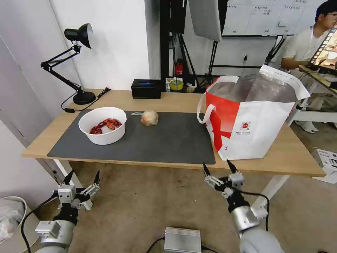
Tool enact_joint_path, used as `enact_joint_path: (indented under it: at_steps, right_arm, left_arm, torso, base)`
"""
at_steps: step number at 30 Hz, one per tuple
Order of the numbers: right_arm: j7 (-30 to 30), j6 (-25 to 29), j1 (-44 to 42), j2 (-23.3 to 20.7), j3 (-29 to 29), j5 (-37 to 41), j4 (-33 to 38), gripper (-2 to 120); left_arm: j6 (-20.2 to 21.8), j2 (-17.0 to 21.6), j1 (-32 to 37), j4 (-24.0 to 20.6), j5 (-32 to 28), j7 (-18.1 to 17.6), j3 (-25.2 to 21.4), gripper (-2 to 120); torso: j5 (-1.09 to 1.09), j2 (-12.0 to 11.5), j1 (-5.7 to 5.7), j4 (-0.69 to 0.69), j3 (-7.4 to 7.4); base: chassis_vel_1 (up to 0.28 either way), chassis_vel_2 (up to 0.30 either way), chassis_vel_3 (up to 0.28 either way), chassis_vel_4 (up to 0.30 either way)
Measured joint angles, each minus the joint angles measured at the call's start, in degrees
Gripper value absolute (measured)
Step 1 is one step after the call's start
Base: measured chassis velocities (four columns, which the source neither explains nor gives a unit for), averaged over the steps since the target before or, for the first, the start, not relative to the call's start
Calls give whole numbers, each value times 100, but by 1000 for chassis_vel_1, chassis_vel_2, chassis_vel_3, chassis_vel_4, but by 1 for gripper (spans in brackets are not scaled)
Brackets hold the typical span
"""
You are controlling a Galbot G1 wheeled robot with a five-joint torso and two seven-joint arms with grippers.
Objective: Pick up the trash from the table and place it into the takeout bag.
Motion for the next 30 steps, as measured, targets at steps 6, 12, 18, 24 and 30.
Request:
enact_joint_path:
  at_steps: [6, 12, 18, 24, 30]
  right_arm:
    - [-59, -33, 585, -293, -260, 372, -200, 100]
    - [31, -184, 1587, -633, -841, 804, -431, 100]
    - [205, -268, 2751, -711, -1528, 1193, -815, 100]
    - [307, -304, 3709, -527, -2169, 1396, -1401, 100]
    - [506, -339, 4611, -50, -2780, 1557, -2075, 100]
  left_arm:
    - [-21, -145, 131, -132, 56, 6, -108, 100]
    - [-129, -418, 327, -276, 225, 35, -238, 100]
    - [-163, -559, 495, -501, 239, 47, -443, 100]
    - [-175, -624, 590, -648, 227, 51, -585, 100]
    - [-178, -698, 621, -734, 211, 53, -687, 100]
  torso:
    - [0, 0, 0, 0, 0]
    - [-1, 0, 0, -1, 0]
    - [0, 0, 0, 0, 0]
    - [-2, 0, 0, 0, 0]
    - [-2, 0, 0, -1, 0]
  base:
    - [0, 0, 0, 0]
    - [0, 0, 0, 0]
    - [0, 0, 0, 0]
    - [0, 0, 0, 0]
    - [0, 0, 0, 0]
